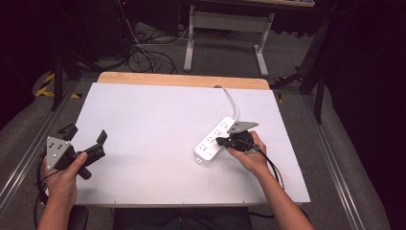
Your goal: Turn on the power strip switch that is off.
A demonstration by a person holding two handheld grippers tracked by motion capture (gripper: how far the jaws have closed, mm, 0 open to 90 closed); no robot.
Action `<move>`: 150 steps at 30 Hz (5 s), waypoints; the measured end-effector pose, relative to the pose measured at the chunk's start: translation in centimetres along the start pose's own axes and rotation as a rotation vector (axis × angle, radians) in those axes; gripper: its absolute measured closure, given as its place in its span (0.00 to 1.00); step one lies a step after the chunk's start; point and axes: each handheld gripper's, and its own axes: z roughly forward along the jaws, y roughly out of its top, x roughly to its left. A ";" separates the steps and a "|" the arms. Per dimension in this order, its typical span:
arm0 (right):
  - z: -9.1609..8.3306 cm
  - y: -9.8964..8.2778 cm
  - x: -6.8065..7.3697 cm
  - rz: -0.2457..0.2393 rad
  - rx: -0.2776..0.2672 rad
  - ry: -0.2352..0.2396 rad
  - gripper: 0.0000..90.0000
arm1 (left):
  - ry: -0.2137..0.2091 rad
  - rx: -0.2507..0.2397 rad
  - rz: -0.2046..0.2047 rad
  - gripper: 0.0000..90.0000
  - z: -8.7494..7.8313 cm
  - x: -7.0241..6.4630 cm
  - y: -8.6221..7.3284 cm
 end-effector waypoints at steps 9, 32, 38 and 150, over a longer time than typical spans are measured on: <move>0.3 -0.1 0.2 -0.027 -0.008 -0.015 1.00 | -0.001 0.001 0.002 0.04 0.0 -0.1 0.0; 0.5 0.0 0.6 0.040 0.029 -0.025 1.00 | 0.004 0.002 -0.009 0.04 -0.4 -0.1 -0.1; 0.6 0.3 1.1 0.012 0.047 -0.060 1.00 | 0.005 -0.003 -0.012 0.04 -0.4 0.1 -0.1; -11.9 -5.0 -1.4 0.153 -0.716 -0.183 1.00 | -0.055 0.006 -0.028 0.05 1.4 -0.4 0.1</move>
